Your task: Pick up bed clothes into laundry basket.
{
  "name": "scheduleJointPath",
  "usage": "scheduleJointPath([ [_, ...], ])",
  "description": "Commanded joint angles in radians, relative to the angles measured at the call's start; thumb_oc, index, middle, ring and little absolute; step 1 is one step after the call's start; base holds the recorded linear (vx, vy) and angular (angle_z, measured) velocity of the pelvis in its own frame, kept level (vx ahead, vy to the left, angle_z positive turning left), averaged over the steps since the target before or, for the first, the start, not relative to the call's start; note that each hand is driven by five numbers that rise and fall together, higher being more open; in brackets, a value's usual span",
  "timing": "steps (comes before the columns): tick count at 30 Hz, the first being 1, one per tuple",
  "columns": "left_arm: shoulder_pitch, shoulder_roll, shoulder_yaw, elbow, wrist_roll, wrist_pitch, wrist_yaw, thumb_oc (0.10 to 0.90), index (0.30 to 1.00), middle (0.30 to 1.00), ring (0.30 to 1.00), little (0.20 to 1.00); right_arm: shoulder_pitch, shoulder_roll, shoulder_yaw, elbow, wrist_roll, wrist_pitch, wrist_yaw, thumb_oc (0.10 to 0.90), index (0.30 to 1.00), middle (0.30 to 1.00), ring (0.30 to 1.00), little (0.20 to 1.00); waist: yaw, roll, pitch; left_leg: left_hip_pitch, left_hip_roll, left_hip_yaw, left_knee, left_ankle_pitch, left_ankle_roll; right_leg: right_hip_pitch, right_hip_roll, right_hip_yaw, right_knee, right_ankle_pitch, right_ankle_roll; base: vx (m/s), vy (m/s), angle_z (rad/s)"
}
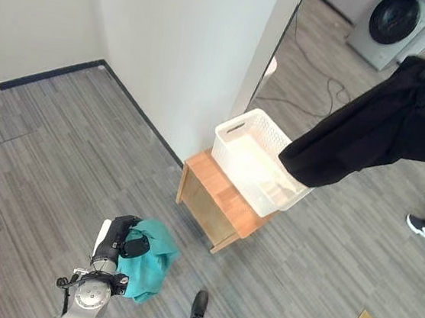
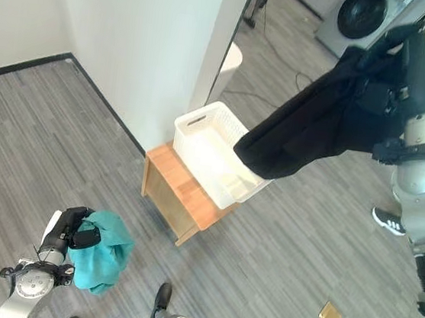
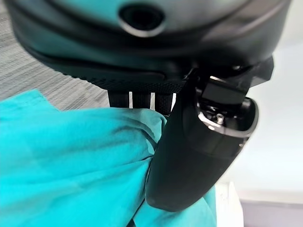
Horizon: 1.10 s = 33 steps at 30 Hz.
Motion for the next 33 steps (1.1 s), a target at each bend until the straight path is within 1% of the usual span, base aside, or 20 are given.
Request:
scheduleJointPath([
  [1,0.008,0.042,-0.027,-0.158,-0.007,-0.082,0.008,0.400,0.300,0.300,0.300,0.300,-0.193,-0.106,-0.049,-0.034,0.046,-0.012,-0.111,0.400,0.300,0.300,0.300,0.300,0.055,-0.035,-0.052,-0.121,0.020,0.028,0.157,-0.086,0.109,0.031,-0.092,0.063,0.002,-0.095,0.088,0.19,-0.099,-0.09],
  [2,0.020,0.033,-0.022,-0.164,-0.012,-0.083,0.001,0.400,0.300,0.300,0.300,0.300,-0.183,-0.109,-0.055,-0.032,0.047,-0.010,-0.107,0.400,0.300,0.300,0.300,0.300,0.062,-0.032,-0.049,-0.140,-0.004,0.034,0.114,-0.100,0.113,0.037,-0.098,0.071,0.002,-0.097,0.092,0.20,0.015,-0.04],
  [3,0.035,0.026,-0.015,-0.172,-0.015,-0.084,-0.007,0.400,0.300,0.300,0.300,0.300,-0.167,-0.112,-0.066,-0.029,0.049,-0.009,-0.101,0.400,0.300,0.300,0.300,0.300,0.065,-0.023,-0.052,-0.131,-0.024,0.041,0.041,-0.115,0.113,0.039,-0.100,0.080,0.002,-0.108,0.102,0.21,0.113,-0.19],
  [4,0.051,0.017,-0.011,-0.176,-0.015,-0.083,-0.011,0.400,0.300,0.300,0.300,0.300,-0.135,-0.116,-0.082,-0.017,0.054,-0.018,-0.100,0.400,0.300,0.300,0.300,0.300,0.070,-0.003,-0.052,-0.137,-0.047,0.052,-0.068,-0.082,0.108,0.049,-0.093,0.086,0.002,-0.116,0.111,0.18,0.103,-0.10],
  [5,0.053,0.018,-0.014,-0.177,-0.015,-0.083,-0.012,0.400,0.300,0.300,0.300,0.300,-0.124,-0.118,-0.090,-0.018,0.055,-0.021,-0.100,0.400,0.300,0.300,0.300,0.300,0.073,-0.004,-0.055,-0.123,-0.051,0.055,-0.094,-0.072,0.107,0.051,-0.094,0.085,0.002,-0.119,0.112,0.27,0.106,-0.05],
  [6,0.056,0.021,-0.017,-0.159,-0.013,-0.079,-0.009,0.400,0.300,0.300,0.300,0.300,-0.076,-0.103,-0.116,0.010,0.069,-0.023,-0.092,0.400,0.300,0.300,0.300,0.300,0.094,0.027,-0.059,-0.133,-0.068,0.052,-0.241,-0.003,0.096,0.080,-0.078,0.091,0.002,-0.150,0.113,0.22,0.059,0.01],
  [7,0.055,0.024,-0.023,-0.150,-0.017,-0.083,-0.011,0.400,0.300,0.300,0.300,0.300,-0.055,-0.091,-0.131,0.025,0.085,-0.020,-0.083,0.400,0.300,0.300,0.300,0.300,0.098,0.036,-0.063,-0.109,-0.069,0.044,-0.298,0.004,0.090,0.086,-0.074,0.096,0.002,-0.160,0.116,0.25,0.066,-0.06],
  [8,0.053,0.020,-0.026,-0.147,-0.013,-0.079,-0.015,0.400,0.300,0.300,0.300,0.300,-0.028,-0.076,-0.141,0.043,0.098,-0.023,-0.070,0.400,0.300,0.300,0.300,0.300,0.091,0.043,-0.068,-0.099,-0.063,0.046,-0.308,0.008,0.088,0.086,-0.070,0.091,0.002,-0.166,0.113,0.17,0.008,-0.26],
  [10,0.069,0.013,-0.037,-0.141,-0.019,-0.081,-0.023,0.400,0.300,0.300,0.300,0.300,0.029,-0.053,-0.161,0.062,0.124,-0.023,-0.044,0.400,0.300,0.300,0.300,0.300,0.087,0.048,-0.083,-0.076,-0.065,0.048,-0.320,0.000,0.087,0.089,-0.062,0.091,0.002,-0.169,0.108,0.16,0.000,-0.37],
  [11,0.073,0.010,-0.043,-0.138,-0.023,-0.079,-0.032,0.400,0.300,0.300,0.300,0.300,0.075,-0.042,-0.166,0.083,0.105,-0.015,-0.030,0.400,0.300,0.300,0.300,0.300,0.076,0.053,-0.088,-0.063,-0.055,0.068,-0.320,-0.001,0.081,0.087,-0.062,0.090,0.002,-0.167,0.106,0.09,0.000,-0.29],
  [14,0.071,0.013,-0.052,-0.135,-0.021,-0.082,-0.033,0.400,0.300,0.300,0.300,0.300,0.085,-0.036,-0.161,0.097,0.078,-0.007,-0.026,0.400,0.300,0.300,0.300,0.300,0.075,0.057,-0.091,-0.062,-0.051,0.077,-0.320,0.000,0.076,0.086,-0.061,0.091,0.002,-0.168,0.106,0.02,-0.001,-0.06],
  [15,0.067,0.016,-0.060,-0.131,-0.016,-0.084,-0.034,0.400,0.300,0.300,0.300,0.300,0.079,-0.020,-0.152,0.124,0.077,-0.006,-0.030,0.400,0.300,0.300,0.300,0.300,0.074,0.063,-0.090,-0.063,-0.047,0.080,-0.320,0.001,0.075,0.084,-0.062,0.091,0.002,-0.172,0.109,0.00,0.000,0.00],
  [16,0.067,0.015,-0.060,-0.130,-0.016,-0.084,-0.034,0.400,0.300,0.300,0.300,0.300,0.074,-0.020,-0.148,0.126,0.077,-0.006,-0.031,0.400,0.300,0.300,0.300,0.300,0.073,0.064,-0.090,-0.063,-0.047,0.080,-0.320,0.001,0.075,0.083,-0.062,0.092,0.002,-0.171,0.109,0.00,0.000,0.00],
  [18,0.063,0.019,-0.063,-0.122,-0.015,-0.087,-0.032,0.400,0.300,0.300,0.300,0.300,0.084,0.016,-0.145,0.148,0.091,-0.014,-0.027,0.400,0.300,0.300,0.300,0.300,0.072,0.072,-0.084,-0.070,-0.046,0.082,-0.320,0.004,0.073,0.079,-0.065,0.092,0.002,-0.173,0.112,-0.01,0.016,0.07],
  [21,0.060,0.023,-0.065,-0.118,-0.014,-0.089,-0.032,0.400,0.300,0.300,0.300,0.300,0.089,0.040,-0.133,0.154,0.103,-0.021,-0.014,0.400,0.300,0.300,0.300,0.300,0.074,0.073,-0.082,-0.075,-0.045,0.082,-0.320,0.000,0.075,0.071,-0.066,0.091,0.002,-0.172,0.117,-0.01,0.004,0.01],
  [23,0.062,0.022,-0.067,-0.116,-0.015,-0.089,-0.033,0.400,0.300,0.300,0.300,0.300,0.094,0.047,-0.131,0.155,0.111,-0.023,-0.009,0.400,0.300,0.300,0.300,0.300,0.076,0.072,-0.082,-0.078,-0.044,0.084,-0.320,-0.002,0.076,0.068,-0.068,0.089,0.002,-0.172,0.119,0.00,0.000,0.00],
  [25,0.070,0.014,-0.064,-0.116,-0.020,-0.089,-0.033,0.400,0.300,0.300,0.300,0.300,0.108,0.069,-0.141,0.151,0.131,-0.029,-0.011,0.400,0.300,0.300,0.300,0.300,0.080,0.065,-0.077,-0.085,-0.043,0.084,-0.320,-0.007,0.078,0.060,-0.070,0.087,0.002,-0.169,0.123,0.00,0.000,0.00],
  [27,0.071,0.013,-0.066,-0.110,-0.021,-0.088,-0.033,0.400,0.300,0.300,0.300,0.300,0.110,0.071,-0.157,0.158,0.138,-0.030,-0.024,0.400,0.300,0.300,0.300,0.300,0.086,0.060,-0.072,-0.095,-0.043,0.081,-0.320,-0.007,0.077,0.053,-0.072,0.083,0.002,-0.168,0.124,0.00,0.000,0.00],
  [29,0.070,0.014,-0.068,-0.107,-0.021,-0.088,-0.035,0.400,0.300,0.300,0.300,0.300,0.107,0.065,-0.166,0.166,0.135,-0.032,-0.034,0.400,0.300,0.300,0.300,0.300,0.090,0.055,-0.068,-0.106,-0.042,0.079,-0.320,-0.007,0.076,0.046,-0.072,0.078,0.002,-0.167,0.126,-0.01,-0.003,0.02],
  [33,0.059,0.019,-0.069,-0.099,-0.022,-0.092,-0.032,0.400,0.300,0.300,0.300,0.300,0.118,0.016,-0.181,0.208,0.097,-0.024,-0.044,0.400,0.300,0.300,0.300,0.300,0.096,0.042,-0.054,-0.133,-0.040,0.073,-0.320,-0.003,0.071,0.026,-0.073,0.068,0.002,-0.164,0.129,-0.02,-0.010,0.06],
])
